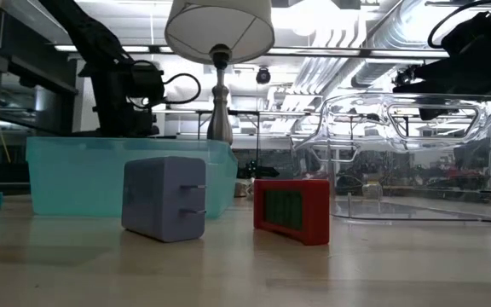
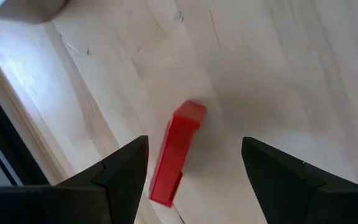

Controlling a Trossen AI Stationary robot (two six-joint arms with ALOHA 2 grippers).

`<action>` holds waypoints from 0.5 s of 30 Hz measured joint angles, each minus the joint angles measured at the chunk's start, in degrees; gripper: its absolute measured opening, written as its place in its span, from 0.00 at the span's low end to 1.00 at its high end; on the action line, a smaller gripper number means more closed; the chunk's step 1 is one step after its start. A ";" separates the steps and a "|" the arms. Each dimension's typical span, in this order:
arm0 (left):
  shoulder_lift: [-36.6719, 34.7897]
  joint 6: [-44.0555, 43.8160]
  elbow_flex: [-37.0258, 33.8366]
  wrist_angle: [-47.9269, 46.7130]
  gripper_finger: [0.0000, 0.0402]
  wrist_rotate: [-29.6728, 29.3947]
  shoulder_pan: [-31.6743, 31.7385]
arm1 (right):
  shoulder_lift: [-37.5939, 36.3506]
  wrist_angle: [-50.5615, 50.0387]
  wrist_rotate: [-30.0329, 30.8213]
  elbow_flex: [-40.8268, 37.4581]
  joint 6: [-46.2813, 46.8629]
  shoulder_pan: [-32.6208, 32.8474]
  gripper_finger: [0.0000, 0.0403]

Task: Pick & Place Office items
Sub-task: Put the top red digital clock into the green bin

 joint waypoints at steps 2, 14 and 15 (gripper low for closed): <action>-0.01 0.25 0.00 0.88 0.62 -1.09 -0.56 | 0.02 0.00 0.00 0.00 0.00 0.01 0.58; 3.64 0.37 0.00 2.34 0.62 -3.22 -2.18 | 0.00 0.00 -0.02 0.00 0.00 0.01 0.58; 4.03 0.36 0.00 2.68 0.62 -3.25 -2.18 | 0.01 0.00 0.00 0.02 0.00 0.01 0.58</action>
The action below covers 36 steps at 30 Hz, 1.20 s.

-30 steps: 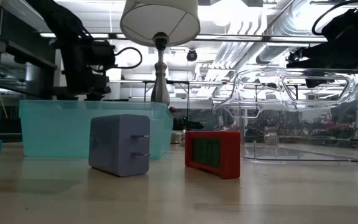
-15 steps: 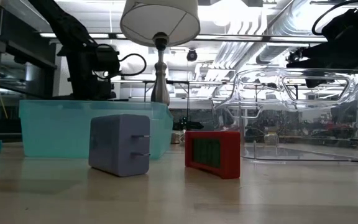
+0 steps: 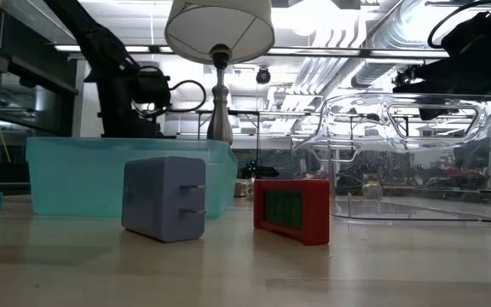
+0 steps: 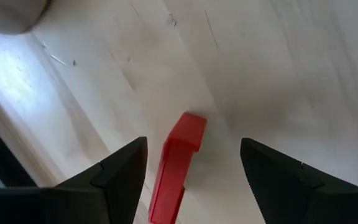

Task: Pick & Place Office items
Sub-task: Put the top red digital clock into the green bin

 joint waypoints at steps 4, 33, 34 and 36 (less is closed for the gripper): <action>0.52 0.02 -0.02 1.20 0.62 -1.19 -0.14 | -0.01 0.00 -0.01 -0.01 0.00 0.00 0.58; 0.59 -0.75 -0.02 1.38 0.37 -1.54 -0.24 | 0.00 0.00 0.00 -0.01 0.00 0.00 0.58; 0.59 -0.92 -0.02 1.37 0.37 -1.53 -0.24 | 0.00 0.00 0.00 -0.02 0.00 0.00 0.58; 0.59 -0.92 -0.02 1.39 0.37 -1.52 -0.25 | 0.00 0.00 0.00 -0.02 0.00 0.00 0.58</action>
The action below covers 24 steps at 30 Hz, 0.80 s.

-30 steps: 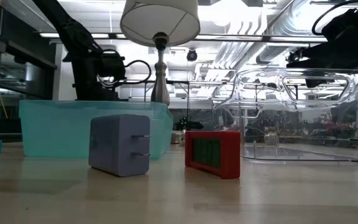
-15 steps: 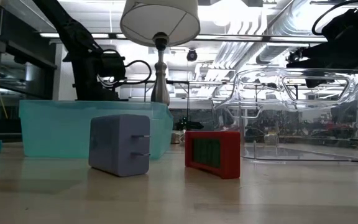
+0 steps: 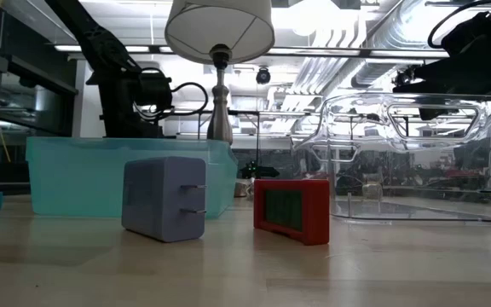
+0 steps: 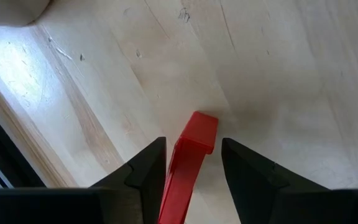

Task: Pick & Place Office items
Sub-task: Put the top red digital clock into the green bin

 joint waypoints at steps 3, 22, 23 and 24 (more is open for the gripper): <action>0.00 -0.12 0.00 0.01 0.37 0.00 0.00 | 0.00 0.00 -0.02 0.00 0.00 0.00 0.58; -0.04 -1.23 0.00 0.00 0.17 -0.02 -0.03 | -0.01 0.00 0.00 0.01 0.00 -0.01 0.58; -0.04 -1.24 0.00 0.03 0.16 0.00 -0.04 | 0.00 0.00 0.00 0.00 0.00 0.00 0.58; -0.07 -1.24 0.00 0.03 0.15 -0.02 -0.04 | -0.02 0.00 0.00 0.02 0.00 0.00 0.58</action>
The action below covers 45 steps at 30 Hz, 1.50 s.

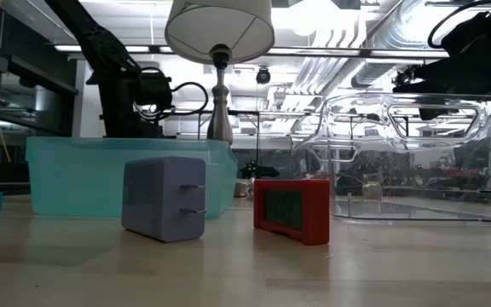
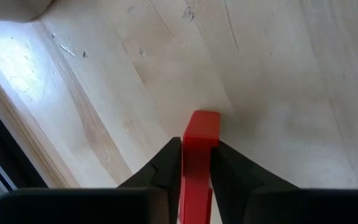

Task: Pick & Place Office items
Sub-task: Put the top red digital clock into the green bin

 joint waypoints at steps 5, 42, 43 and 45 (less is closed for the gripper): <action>0.00 -0.26 0.00 0.00 0.14 -0.08 -0.02 | 0.01 0.00 0.00 -0.02 0.00 -0.01 0.58; -14.62 -10.94 -0.09 -10.80 0.13 -13.71 -12.59 | 0.02 0.00 0.00 0.00 0.00 0.00 0.58; -15.28 -11.81 -0.09 -11.07 0.13 -14.36 -13.65 | 0.01 0.00 0.00 -0.01 0.00 -0.01 0.58; -16.40 -13.76 -0.07 -11.40 0.13 -15.24 -15.61 | 0.01 0.00 0.00 -0.02 0.00 -0.01 0.58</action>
